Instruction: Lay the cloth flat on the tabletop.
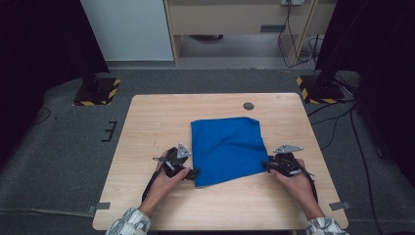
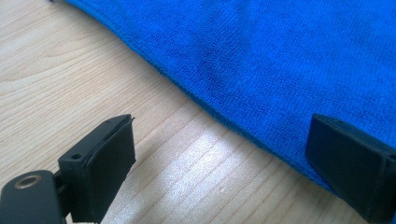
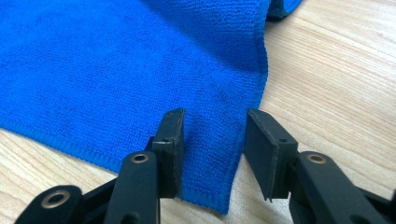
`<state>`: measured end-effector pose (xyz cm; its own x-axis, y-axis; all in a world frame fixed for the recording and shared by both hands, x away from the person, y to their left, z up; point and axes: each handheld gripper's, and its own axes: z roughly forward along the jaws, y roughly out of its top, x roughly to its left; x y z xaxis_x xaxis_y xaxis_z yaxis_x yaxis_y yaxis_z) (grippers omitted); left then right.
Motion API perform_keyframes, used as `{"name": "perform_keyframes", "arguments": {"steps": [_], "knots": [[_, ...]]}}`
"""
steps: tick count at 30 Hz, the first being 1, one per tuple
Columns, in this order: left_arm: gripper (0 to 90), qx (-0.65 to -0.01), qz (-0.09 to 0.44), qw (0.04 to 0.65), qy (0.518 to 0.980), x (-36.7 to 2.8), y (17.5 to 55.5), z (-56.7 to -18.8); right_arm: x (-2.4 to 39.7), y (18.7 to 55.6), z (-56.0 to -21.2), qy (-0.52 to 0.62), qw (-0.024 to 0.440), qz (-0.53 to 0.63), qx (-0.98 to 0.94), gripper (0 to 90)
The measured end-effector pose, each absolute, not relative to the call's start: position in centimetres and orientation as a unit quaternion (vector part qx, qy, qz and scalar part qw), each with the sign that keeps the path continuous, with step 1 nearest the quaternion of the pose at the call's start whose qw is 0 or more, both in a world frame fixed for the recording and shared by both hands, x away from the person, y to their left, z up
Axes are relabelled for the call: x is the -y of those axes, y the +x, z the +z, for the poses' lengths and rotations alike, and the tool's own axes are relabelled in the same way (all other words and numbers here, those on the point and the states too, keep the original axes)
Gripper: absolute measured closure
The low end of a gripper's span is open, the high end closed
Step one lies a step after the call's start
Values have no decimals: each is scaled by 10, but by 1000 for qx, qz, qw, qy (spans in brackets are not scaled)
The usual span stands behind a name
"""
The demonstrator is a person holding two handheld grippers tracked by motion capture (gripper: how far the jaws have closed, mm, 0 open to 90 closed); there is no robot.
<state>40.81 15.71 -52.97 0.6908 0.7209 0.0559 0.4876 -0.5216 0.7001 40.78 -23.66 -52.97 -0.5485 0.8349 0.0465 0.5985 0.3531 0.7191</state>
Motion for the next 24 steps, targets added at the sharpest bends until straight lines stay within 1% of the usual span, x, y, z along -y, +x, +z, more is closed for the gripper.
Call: {"name": "perform_keyframes", "arguments": {"steps": [9, 19, 24], "knots": [[74, -351, 170, 335, 858, -157, 409, -532, 234, 407, -530, 438, 167, 353, -810, 669], [63, -354, 163, 340, 856, -159, 411, -533, 232, 406, -529, 435, 168, 352, -812, 743], [62, -353, 161, 342, 856, -160, 411, -534, 229, 405, -529, 431, 163, 352, -815, 822]]}}
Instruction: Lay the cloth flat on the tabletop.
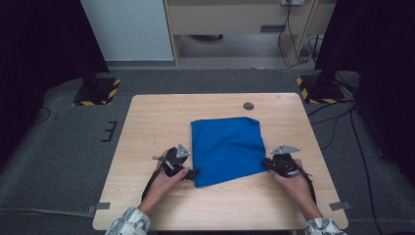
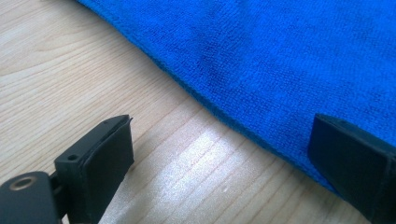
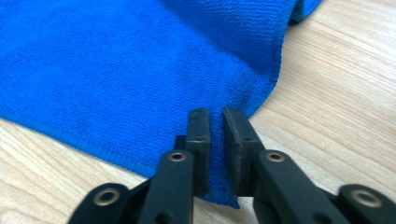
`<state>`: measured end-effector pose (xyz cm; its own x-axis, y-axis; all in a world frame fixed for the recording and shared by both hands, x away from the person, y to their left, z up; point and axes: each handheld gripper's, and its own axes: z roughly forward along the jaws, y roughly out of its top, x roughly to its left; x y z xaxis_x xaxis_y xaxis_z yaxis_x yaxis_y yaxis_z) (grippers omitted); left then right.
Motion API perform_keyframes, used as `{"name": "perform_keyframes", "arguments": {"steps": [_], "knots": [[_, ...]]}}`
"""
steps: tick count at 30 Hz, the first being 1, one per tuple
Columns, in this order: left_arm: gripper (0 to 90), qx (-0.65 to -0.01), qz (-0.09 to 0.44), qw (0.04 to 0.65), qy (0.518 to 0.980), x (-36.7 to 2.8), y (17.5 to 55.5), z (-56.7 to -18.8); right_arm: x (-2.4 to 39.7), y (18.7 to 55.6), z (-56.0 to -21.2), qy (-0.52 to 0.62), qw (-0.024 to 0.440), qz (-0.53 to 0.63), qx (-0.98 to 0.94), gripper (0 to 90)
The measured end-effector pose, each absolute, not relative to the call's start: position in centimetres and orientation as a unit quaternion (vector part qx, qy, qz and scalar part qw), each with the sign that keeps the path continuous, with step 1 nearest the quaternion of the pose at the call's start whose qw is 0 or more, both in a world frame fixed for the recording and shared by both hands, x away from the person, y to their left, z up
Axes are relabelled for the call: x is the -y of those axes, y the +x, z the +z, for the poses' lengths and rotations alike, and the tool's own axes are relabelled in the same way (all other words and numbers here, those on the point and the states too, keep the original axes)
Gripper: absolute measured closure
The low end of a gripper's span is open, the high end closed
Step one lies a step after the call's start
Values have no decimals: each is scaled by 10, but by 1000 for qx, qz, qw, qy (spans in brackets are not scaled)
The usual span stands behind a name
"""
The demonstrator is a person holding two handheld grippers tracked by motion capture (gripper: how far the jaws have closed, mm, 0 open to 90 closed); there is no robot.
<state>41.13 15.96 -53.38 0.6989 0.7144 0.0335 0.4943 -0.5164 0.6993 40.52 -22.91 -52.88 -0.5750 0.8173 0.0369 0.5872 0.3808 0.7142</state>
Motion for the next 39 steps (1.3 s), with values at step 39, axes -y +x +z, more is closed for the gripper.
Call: {"name": "perform_keyframes", "arguments": {"steps": [39], "knots": [[61, -353, 157, 344, 856, -172, 406, -534, 223, 355, -524, 404, 128, 345, -838, 877]]}}
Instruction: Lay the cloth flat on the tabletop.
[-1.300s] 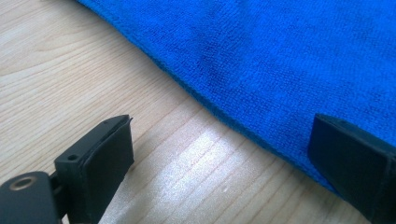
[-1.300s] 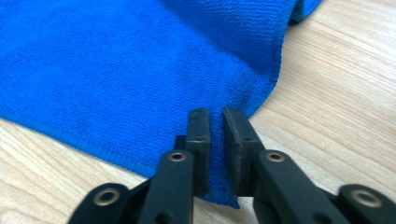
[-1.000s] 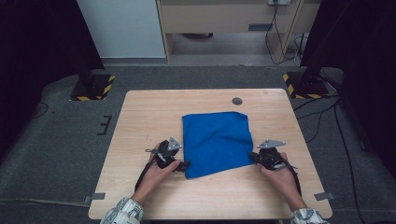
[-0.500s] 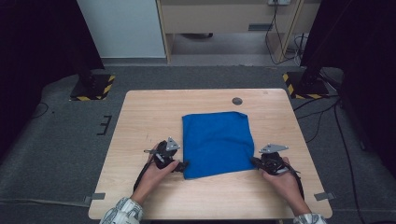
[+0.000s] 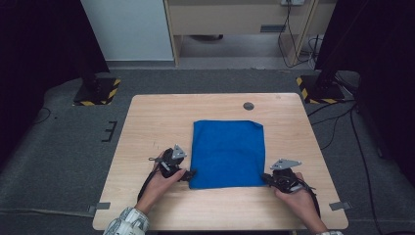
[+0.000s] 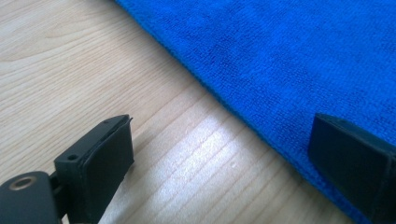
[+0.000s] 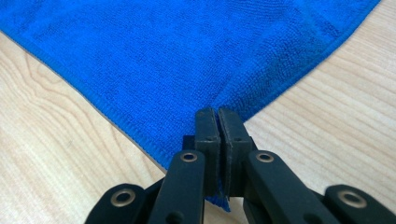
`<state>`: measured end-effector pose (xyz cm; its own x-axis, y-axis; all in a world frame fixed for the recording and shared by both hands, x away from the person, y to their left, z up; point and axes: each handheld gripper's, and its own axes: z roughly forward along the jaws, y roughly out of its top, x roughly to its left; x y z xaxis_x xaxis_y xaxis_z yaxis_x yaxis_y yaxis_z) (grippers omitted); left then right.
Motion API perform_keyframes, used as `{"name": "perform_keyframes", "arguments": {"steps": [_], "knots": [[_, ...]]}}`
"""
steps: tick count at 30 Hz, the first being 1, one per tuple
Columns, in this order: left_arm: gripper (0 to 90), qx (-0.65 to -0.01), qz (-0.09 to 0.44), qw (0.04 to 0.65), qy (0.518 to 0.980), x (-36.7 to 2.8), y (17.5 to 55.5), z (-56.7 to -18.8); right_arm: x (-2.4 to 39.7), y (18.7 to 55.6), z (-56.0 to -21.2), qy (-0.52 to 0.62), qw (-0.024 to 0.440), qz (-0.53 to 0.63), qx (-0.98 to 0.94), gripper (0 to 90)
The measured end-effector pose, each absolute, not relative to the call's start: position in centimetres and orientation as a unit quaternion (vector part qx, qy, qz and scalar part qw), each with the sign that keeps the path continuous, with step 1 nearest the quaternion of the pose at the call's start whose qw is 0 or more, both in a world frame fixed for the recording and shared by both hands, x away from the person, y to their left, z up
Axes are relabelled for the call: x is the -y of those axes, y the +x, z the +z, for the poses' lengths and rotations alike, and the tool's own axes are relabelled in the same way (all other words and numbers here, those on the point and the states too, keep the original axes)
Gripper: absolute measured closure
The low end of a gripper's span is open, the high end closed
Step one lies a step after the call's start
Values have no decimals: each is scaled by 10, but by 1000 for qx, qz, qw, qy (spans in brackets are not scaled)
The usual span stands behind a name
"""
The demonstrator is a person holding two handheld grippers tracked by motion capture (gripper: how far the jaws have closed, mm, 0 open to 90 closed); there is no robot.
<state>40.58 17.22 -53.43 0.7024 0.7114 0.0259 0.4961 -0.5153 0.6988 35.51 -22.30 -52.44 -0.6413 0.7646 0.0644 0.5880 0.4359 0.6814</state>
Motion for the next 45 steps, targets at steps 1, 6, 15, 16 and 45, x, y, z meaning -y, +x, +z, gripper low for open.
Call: {"name": "perform_keyframes", "arguments": {"steps": [1, 6, 15, 16, 45], "knots": [[61, -353, 156, 345, 856, -173, 405, -534, 223, 354, -524, 406, 127, 344, -837, 876], [61, -355, 146, 351, 854, -176, 396, -536, 221, 349, -522, 409, 124, 336, -839, 874], [59, -345, 140, 337, 865, -175, 388, -532, 220, 339, -518, 422, 115, 317, -841, 857], [57, -345, 139, 337, 865, -175, 389, -533, 221, 338, -517, 423, 111, 316, -842, 850], [38, -360, 169, 393, 829, -177, 426, -502, 158, 368, -506, 379, 142, 396, -824, 147]]}}
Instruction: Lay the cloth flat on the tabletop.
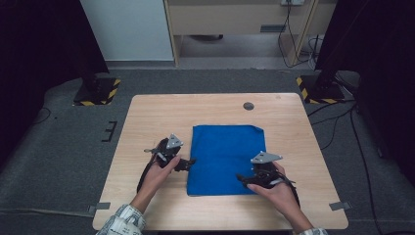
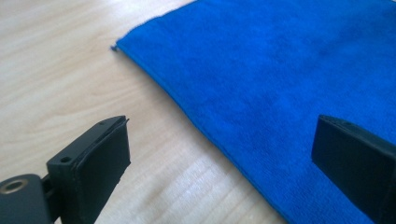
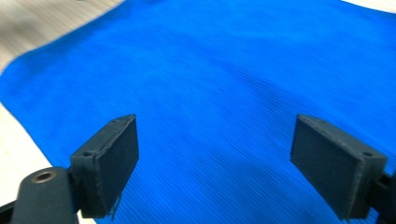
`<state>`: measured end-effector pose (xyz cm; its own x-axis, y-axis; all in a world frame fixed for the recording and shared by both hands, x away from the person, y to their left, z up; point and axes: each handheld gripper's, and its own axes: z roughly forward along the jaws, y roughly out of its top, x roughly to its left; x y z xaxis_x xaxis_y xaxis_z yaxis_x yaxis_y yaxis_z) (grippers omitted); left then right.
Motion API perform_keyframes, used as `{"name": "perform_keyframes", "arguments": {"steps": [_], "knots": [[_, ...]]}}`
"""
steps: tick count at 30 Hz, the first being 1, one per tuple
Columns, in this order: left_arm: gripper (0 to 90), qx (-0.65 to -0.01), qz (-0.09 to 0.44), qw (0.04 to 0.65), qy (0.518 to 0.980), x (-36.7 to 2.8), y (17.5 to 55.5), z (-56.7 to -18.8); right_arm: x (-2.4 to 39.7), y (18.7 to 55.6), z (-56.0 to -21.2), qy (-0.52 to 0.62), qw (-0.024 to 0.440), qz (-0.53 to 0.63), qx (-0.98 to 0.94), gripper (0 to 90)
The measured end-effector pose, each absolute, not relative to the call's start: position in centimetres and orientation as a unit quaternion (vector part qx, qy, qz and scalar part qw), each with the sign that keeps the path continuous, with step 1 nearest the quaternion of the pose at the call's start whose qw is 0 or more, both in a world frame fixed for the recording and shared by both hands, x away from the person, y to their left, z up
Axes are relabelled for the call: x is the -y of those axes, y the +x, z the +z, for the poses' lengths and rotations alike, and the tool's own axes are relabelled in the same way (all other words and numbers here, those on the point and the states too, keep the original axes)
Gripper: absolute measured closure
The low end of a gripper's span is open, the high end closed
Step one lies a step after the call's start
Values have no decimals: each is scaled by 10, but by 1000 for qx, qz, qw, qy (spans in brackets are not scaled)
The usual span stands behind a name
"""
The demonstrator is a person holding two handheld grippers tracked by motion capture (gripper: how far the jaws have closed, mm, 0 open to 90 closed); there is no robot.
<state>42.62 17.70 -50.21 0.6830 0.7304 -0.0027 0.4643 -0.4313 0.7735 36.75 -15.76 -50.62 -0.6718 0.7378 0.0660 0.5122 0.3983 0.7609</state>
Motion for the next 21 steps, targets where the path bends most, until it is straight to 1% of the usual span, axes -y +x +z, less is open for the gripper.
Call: {"name": "perform_keyframes", "arguments": {"steps": [5, 11, 13, 15, 21], "knots": [[44, -359, 176, 390, 829, -175, 433, -497, 128, 369, -508, 353, 124, 393, -840, 115], [51, -363, 181, 383, 830, -178, 441, -492, 101, 369, -511, 327, 113, 387, -854, 114], [51, -365, 182, 383, 828, -181, 444, -490, 94, 368, -512, 324, 109, 386, -857, 124], [52, -368, 183, 380, 829, -182, 447, -488, 87, 368, -512, 315, 108, 384, -861, 157], [53, -374, 182, 380, 826, -187, 451, -485, 72, 365, -510, 302, 103, 387, -865, 192]]}}
